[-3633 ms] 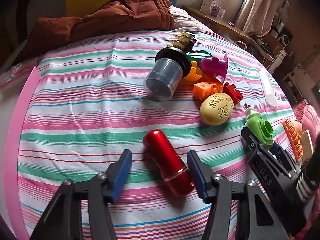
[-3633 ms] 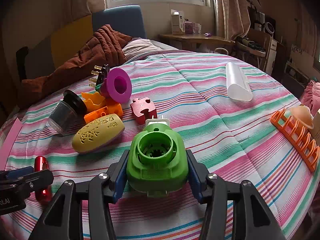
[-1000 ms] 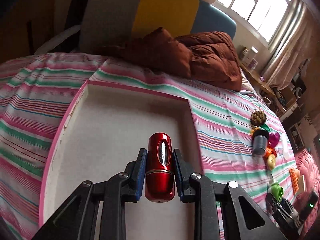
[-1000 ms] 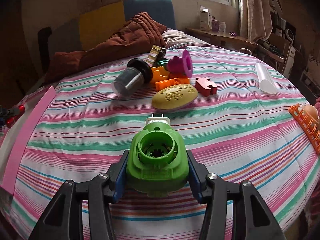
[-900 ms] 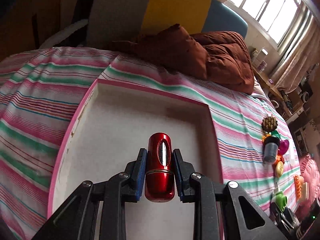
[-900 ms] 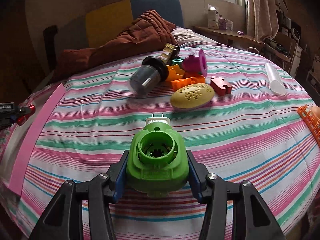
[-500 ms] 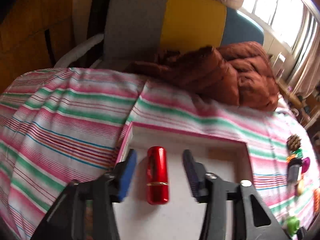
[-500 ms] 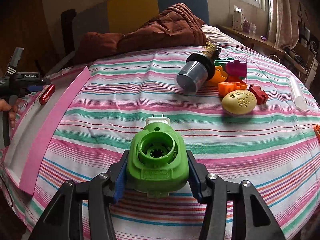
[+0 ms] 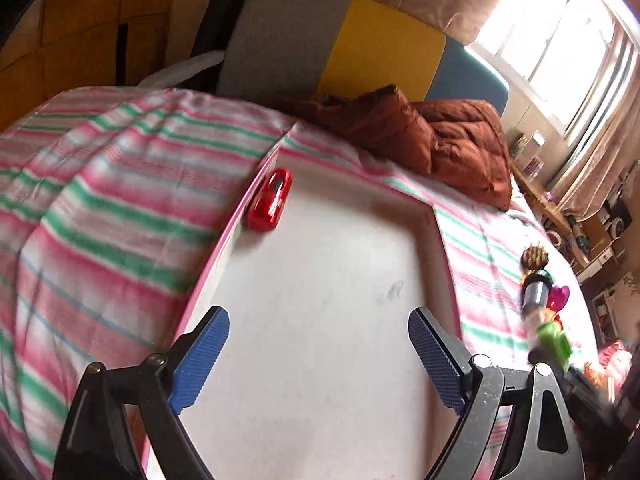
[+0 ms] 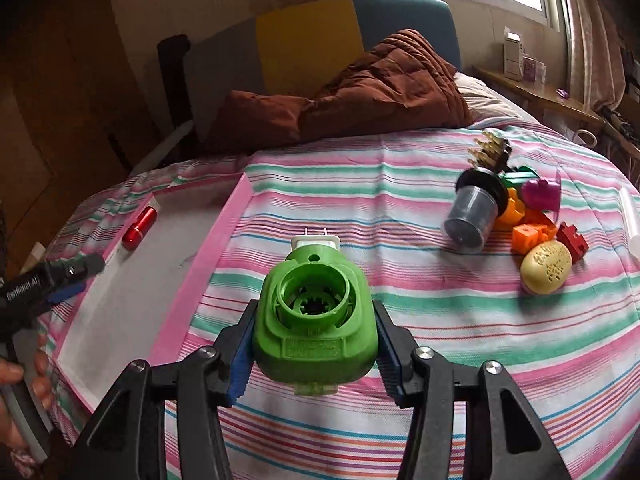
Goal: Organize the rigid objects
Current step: 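Carry the red cylinder into the white tray and open the left gripper while right holds green toy, then lower the green toy into the tray beside the red cylinder, open right gripper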
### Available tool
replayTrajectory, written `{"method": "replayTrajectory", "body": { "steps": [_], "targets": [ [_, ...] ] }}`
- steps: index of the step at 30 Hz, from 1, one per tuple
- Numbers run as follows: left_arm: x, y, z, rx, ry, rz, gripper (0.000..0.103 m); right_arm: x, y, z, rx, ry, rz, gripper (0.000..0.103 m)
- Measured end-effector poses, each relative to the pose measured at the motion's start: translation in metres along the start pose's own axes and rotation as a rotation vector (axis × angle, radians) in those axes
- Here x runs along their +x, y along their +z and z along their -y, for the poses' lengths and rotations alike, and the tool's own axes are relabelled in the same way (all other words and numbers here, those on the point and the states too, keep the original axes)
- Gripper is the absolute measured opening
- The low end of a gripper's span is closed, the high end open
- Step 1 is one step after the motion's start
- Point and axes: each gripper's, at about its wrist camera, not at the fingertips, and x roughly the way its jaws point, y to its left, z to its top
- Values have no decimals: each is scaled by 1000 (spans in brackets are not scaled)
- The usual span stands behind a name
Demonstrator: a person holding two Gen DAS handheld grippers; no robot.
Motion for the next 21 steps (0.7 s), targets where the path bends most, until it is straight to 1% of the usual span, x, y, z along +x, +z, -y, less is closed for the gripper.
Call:
{"method": "replayTrajectory", "body": {
  "steps": [2,4,7,9,12,15,19,21],
  "targets": [
    [0,-9,1,-3,27,-19,92,4,10,-15,-26,25,-4,53],
    [-1,-15,0,-6,36,-31,92,9,19,-32,-64,46,-1,53],
    [-6,-26,-2,-6,41,-27,93,20,32,-60,-128,71,-4,53],
    [-9,-31,-3,-5,59,-27,96,30,38,-76,-152,89,-13,53],
    [-15,-36,-6,1,82,-17,100,48,44,-96,-178,99,-41,53],
    [-19,-39,-8,12,92,-16,100,67,52,-112,-174,121,-77,53],
    [-24,-41,-13,2,79,-10,100,95,61,-128,-205,101,-133,53],
    [-27,-42,-16,-10,71,-2,100,106,66,-135,-222,86,-145,53]
  ]
}}
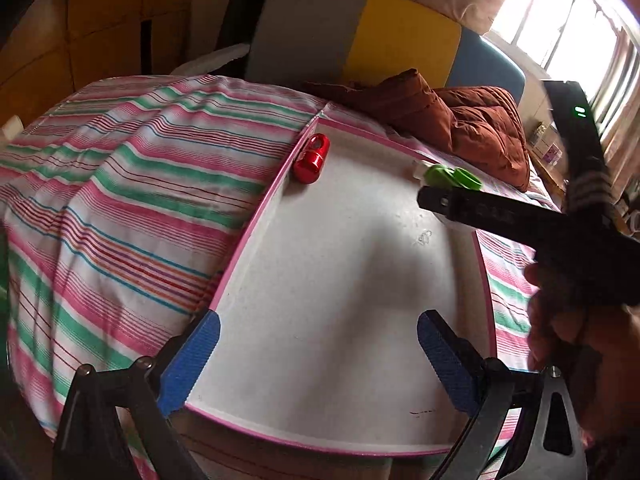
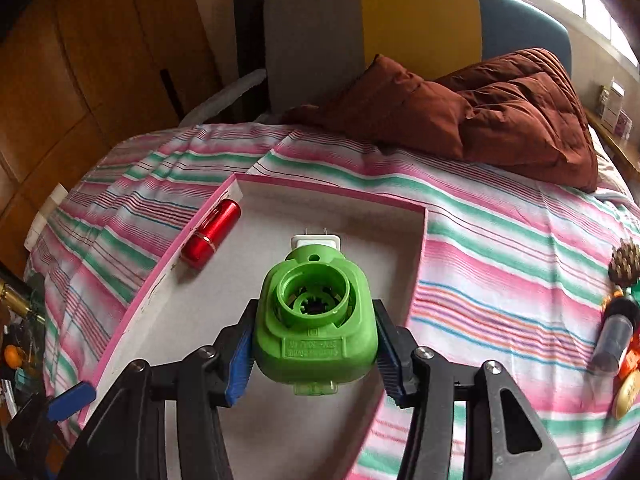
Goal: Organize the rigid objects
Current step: 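Lower the green toy into the tray beside the red cylinder, open right gripper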
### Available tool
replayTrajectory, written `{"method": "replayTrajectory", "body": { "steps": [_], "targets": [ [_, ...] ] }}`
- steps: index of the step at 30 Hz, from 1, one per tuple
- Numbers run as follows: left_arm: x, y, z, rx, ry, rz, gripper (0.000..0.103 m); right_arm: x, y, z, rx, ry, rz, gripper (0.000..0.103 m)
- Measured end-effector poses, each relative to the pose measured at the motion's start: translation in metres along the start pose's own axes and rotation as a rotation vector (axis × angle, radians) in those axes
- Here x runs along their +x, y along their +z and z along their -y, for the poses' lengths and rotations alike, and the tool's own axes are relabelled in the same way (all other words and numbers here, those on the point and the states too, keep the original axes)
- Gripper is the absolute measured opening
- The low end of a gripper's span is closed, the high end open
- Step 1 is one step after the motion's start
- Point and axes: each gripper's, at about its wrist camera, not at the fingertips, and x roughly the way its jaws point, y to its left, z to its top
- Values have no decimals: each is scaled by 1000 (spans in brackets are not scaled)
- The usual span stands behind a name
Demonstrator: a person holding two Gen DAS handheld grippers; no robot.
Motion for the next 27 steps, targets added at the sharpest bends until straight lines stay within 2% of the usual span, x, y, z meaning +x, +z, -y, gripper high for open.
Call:
{"method": "replayTrajectory", "body": {
  "steps": [10,18,22,25,27],
  "targets": [
    [-23,0,-19,-97,-30,76,101,39,30,-9,16,-23,-44,53],
    [-38,2,-42,-211,0,142,102,61,41,-27,14,-48,-56,53],
    [-44,2,-52,-267,-2,167,102,68,42,-29,41,-41,-69,53],
    [-47,2,-55,-270,1,180,103,70,41,-30,57,-19,-86,53],
    [-50,1,-57,-273,3,190,103,67,41,-31,48,23,-99,53]
  ]
}}
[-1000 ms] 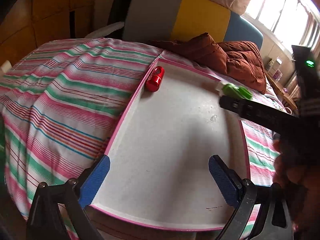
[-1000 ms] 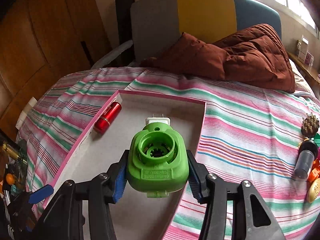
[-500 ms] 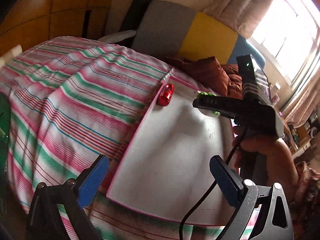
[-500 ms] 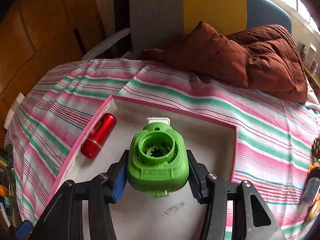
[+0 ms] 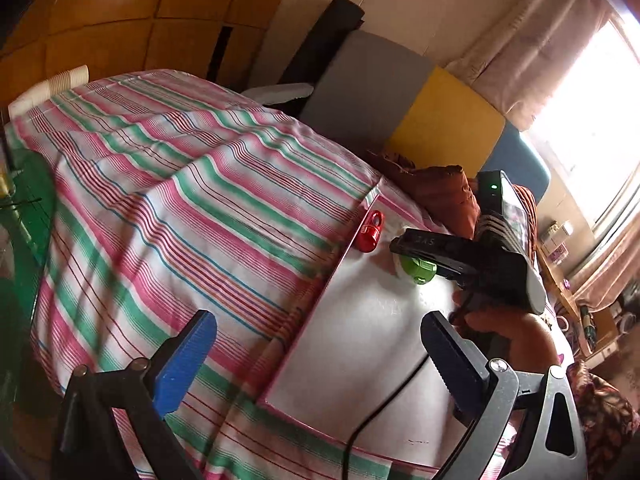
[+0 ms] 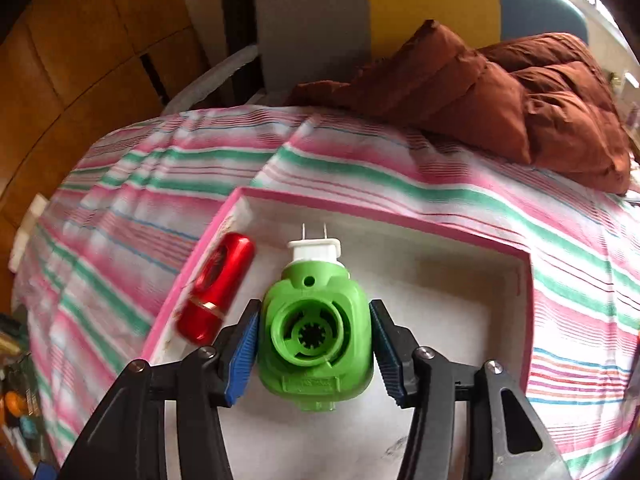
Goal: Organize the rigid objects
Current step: 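Lower the green toy into the tray beside the red cylinder, open right gripper, then reach the right gripper to the yellow egg-shaped toy and grasp it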
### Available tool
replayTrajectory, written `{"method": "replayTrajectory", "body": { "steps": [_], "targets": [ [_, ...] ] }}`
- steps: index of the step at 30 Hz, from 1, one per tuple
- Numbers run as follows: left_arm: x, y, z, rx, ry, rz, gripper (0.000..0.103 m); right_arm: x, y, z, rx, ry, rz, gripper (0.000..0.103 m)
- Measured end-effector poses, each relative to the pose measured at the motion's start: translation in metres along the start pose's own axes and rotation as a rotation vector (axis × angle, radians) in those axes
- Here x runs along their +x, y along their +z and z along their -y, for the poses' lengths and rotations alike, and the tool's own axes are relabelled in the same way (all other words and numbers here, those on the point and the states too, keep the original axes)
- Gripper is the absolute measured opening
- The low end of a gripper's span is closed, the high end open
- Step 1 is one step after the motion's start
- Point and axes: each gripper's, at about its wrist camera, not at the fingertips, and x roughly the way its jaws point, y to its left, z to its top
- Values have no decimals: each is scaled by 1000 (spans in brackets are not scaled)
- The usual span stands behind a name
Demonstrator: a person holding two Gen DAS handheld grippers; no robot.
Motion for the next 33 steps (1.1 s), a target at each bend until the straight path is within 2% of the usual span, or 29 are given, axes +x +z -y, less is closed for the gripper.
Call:
{"method": "replayTrajectory", "body": {
  "steps": [3,9,17,22,28,33],
  "targets": [
    [0,0,-2,-11,3,-1,103,-17,-6,2,-4,16,13,54],
    [0,-6,2,-1,-36,-31,103,-52,-28,18,15,54,50,54],
    [-6,-24,32,106,-95,-53,103,-108,-69,55,40,6,161,54],
    [-11,-39,56,175,-154,-72,103,-138,-104,99,78,-73,202,54],
    [-16,-57,96,259,-235,-107,103,-159,-150,169,140,-209,188,54],
    [-18,-68,135,328,-296,-113,103,-183,-187,242,315,-297,221,54]
  ]
}}
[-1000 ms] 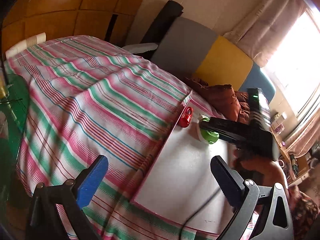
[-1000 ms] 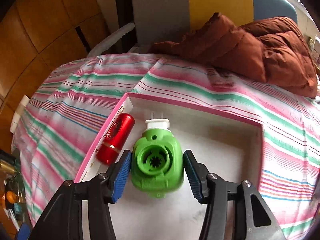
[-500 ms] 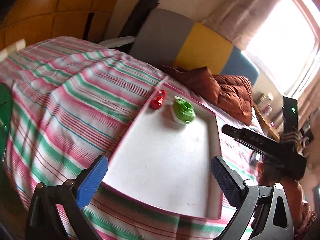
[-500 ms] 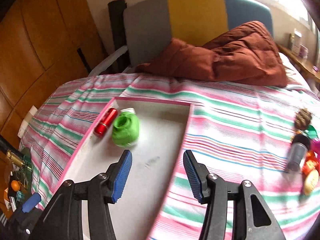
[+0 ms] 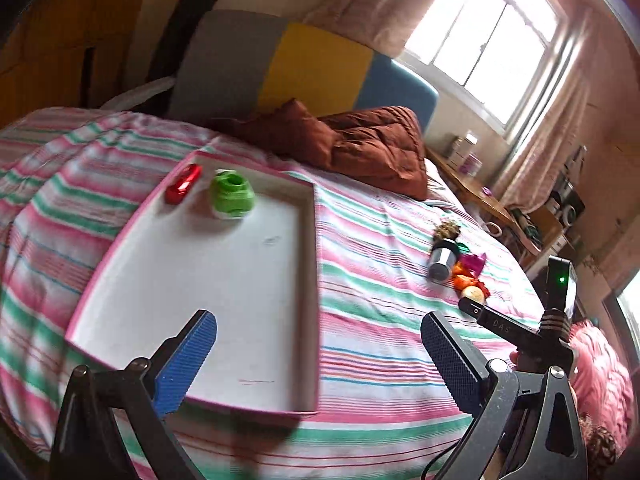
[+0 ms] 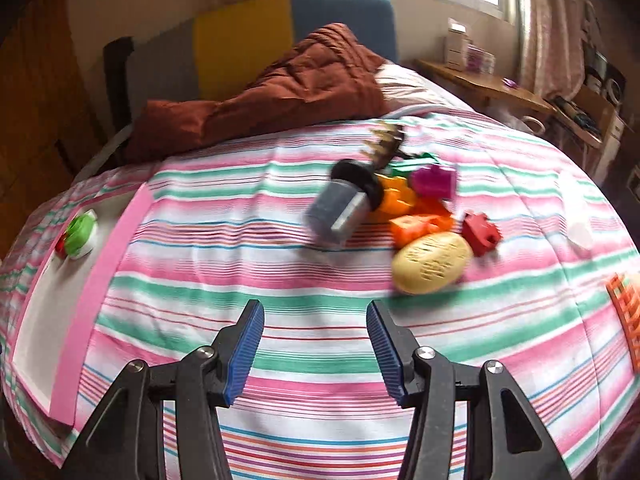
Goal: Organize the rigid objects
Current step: 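Reach the right gripper to the yellow egg-shaped toy and grasp it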
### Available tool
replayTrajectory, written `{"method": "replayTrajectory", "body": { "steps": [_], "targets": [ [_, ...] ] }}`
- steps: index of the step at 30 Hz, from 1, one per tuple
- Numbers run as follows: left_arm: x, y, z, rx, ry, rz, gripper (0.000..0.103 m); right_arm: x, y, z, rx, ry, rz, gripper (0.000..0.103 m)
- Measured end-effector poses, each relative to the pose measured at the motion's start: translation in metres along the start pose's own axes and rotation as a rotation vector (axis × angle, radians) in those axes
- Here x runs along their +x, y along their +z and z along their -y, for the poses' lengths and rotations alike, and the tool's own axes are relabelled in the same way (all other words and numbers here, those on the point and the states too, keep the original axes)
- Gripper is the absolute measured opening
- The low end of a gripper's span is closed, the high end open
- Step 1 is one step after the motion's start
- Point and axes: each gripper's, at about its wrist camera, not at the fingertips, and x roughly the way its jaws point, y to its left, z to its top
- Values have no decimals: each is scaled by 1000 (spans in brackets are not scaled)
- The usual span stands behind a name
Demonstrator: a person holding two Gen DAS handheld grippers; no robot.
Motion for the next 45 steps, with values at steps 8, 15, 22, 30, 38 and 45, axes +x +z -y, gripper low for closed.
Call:
{"method": "replayTrajectory", "body": {
  "steps": [8,15,22,30,38,45],
  "targets": [
    [18,-10,41,106,-32,-64,103,4,3,91,274,-89,14,56],
    [16,-21,58,161,-28,-79,103,23,26,104,397,-45,10,62],
    [11,-25,60,175,0,-82,103,60,43,84,370,-97,-48,62],
    [14,-27,64,183,5,-88,103,50,19,76,165,-71,-24,47],
    [34,-27,83,205,-8,-127,103,32,-3,113,167,-21,19,41],
    [54,-21,107,235,-21,-159,103,31,6,114,175,-23,32,43]
  ]
}}
